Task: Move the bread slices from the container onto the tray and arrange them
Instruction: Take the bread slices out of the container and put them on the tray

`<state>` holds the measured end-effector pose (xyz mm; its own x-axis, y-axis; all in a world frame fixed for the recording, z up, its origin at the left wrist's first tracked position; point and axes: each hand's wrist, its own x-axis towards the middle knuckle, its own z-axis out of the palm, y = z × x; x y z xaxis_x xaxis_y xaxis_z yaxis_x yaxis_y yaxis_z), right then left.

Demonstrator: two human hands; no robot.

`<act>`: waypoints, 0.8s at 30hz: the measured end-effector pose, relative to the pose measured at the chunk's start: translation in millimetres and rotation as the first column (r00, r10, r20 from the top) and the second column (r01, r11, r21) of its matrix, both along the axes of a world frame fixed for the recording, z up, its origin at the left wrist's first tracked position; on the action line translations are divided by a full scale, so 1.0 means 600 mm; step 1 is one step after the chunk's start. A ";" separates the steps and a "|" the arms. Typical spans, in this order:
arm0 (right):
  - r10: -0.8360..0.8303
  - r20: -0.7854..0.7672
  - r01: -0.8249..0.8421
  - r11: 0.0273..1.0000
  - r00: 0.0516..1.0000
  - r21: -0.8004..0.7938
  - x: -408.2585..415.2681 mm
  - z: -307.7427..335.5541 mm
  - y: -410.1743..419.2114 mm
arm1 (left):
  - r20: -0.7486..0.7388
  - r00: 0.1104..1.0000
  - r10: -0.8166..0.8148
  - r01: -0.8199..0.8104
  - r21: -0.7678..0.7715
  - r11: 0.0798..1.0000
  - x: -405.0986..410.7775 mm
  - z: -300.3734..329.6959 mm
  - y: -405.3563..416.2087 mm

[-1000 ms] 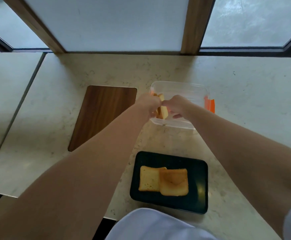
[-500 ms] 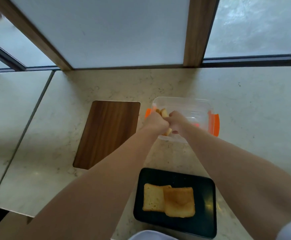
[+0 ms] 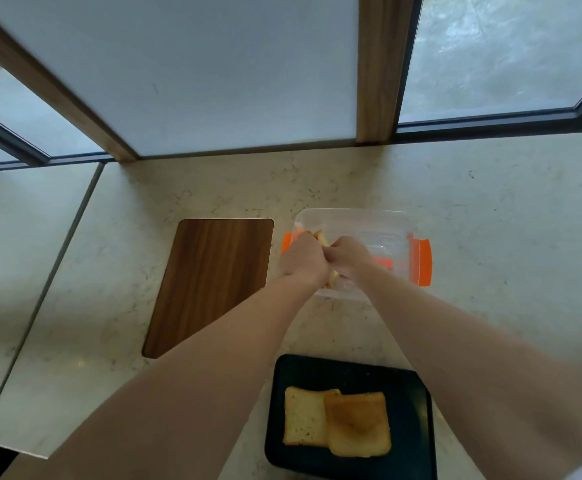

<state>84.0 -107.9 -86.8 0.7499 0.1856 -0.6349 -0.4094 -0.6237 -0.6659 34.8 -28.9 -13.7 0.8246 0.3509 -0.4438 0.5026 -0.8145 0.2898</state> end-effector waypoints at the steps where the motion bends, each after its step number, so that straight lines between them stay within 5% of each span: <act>1: -0.011 0.012 0.011 1.000 1.000 0.003 -0.001 0.001 -0.001 | 0.014 1.000 0.003 -0.003 -0.002 1.000 0.000 -0.003 0.000; 12: 0.015 0.186 0.029 0.972 0.983 -0.231 -0.024 0.006 -0.038 | 0.059 0.997 -0.039 0.029 0.162 0.986 0.007 -0.035 -0.007; 18: 0.078 0.213 -0.011 0.955 0.974 -0.296 -0.028 0.021 -0.038 | -0.043 0.999 -0.012 0.014 0.065 0.998 0.009 -0.044 -0.001; 24: 0.070 0.346 0.019 0.969 0.936 -0.248 -0.038 0.059 -0.051 | 0.100 0.994 0.035 -0.027 -0.080 0.996 0.010 -0.021 0.009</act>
<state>61.1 -138.2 -51.3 0.9290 0.0810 -0.3611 -0.1601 -0.7918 -0.5895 40.5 -23.7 -26.6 0.8560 0.3445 -0.3854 0.4920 -0.7718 0.4029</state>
